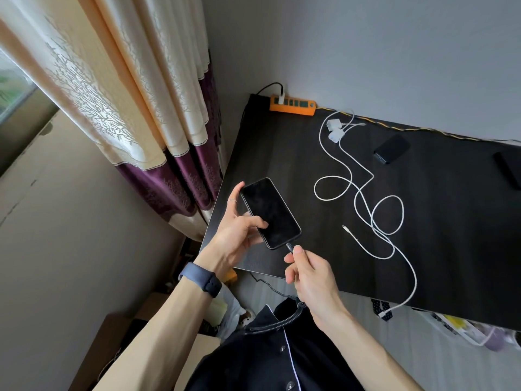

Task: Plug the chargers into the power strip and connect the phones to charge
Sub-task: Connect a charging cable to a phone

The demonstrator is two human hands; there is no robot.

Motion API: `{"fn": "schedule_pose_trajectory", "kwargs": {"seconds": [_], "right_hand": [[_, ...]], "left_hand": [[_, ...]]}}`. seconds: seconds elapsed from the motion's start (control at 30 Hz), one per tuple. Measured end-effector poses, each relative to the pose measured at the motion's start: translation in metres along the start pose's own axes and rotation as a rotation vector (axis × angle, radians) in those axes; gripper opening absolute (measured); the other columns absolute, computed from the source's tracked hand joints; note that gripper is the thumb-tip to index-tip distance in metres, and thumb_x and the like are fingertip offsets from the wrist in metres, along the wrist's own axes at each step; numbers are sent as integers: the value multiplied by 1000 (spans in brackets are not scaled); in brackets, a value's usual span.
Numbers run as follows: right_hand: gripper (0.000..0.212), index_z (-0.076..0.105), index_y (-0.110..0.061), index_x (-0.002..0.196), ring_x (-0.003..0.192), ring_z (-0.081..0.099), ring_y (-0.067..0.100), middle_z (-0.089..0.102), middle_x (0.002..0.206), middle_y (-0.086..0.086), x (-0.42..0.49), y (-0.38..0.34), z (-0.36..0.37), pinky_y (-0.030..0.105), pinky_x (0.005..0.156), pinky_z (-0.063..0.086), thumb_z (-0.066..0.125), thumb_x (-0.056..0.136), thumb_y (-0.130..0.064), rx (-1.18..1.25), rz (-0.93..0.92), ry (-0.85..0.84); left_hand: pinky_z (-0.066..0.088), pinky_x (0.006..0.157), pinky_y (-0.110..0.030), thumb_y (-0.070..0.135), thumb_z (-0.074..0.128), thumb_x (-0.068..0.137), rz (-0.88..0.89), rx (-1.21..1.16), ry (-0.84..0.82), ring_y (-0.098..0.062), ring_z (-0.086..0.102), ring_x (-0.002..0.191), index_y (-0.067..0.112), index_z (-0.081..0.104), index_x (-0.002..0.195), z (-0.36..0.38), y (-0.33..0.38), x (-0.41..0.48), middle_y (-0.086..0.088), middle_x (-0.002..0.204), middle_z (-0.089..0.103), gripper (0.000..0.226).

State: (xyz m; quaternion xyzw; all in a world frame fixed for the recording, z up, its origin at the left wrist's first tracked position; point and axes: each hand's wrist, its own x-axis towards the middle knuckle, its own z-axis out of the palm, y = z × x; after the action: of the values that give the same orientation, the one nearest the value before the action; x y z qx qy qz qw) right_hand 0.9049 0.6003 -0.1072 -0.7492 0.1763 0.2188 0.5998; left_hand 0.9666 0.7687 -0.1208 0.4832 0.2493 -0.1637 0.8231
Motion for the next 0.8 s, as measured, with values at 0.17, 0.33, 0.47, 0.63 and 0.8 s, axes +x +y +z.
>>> {"fn": "schedule_pose_trajectory", "kwargs": {"seconds": [0.17, 0.33, 0.47, 0.63, 0.8], "right_hand": [[39, 62, -10, 86, 44, 30, 10, 58, 55, -2, 3, 4, 4, 24, 44, 26, 40, 106, -34, 23, -1, 7], [38, 61, -6, 87, 43, 30, 9, 54, 55, -4, 6, 4, 8, 23, 43, 25, 40, 106, -30, 81, 10, 11], [35, 65, -7, 92, 47, 41, 10, 66, 60, -2, 14, 3, 14, 22, 46, 32, 41, 106, -29, 49, -14, -87], [23, 67, -31, 106, 104, 64, 8, 73, 108, -13, 61, 26, 11, 30, 90, 51, 52, 96, -45, -634, -13, -338], [39, 54, -24, 133, 128, 49, 28, 55, 140, 3, 103, 67, -4, 35, 106, 39, 48, 98, -41, -1048, 22, -319]], "left_hand": [[59, 66, -42, -23, 55, 77, 52, 66, -35, -34, 64, 90, 52, 31, 141, 0, -2, 1, -15, 96, 67, 101], [60, 69, -44, -22, 56, 81, 60, 69, -57, -24, 71, 81, 50, 29, 142, -5, -6, 1, -14, 96, 69, 99], [60, 73, -47, -22, 56, 80, 10, 62, -40, -23, 68, 81, 51, 31, 142, -21, -6, 9, -12, 97, 69, 99], [56, 64, -36, -24, 52, 76, -79, 435, 25, -21, 69, 82, 56, 32, 141, -67, 3, 36, -13, 93, 69, 105], [36, 36, -19, -27, 41, 74, -154, 822, 79, -5, 43, 35, 37, 17, 155, -86, -14, 54, -18, 88, 64, 106]]}}
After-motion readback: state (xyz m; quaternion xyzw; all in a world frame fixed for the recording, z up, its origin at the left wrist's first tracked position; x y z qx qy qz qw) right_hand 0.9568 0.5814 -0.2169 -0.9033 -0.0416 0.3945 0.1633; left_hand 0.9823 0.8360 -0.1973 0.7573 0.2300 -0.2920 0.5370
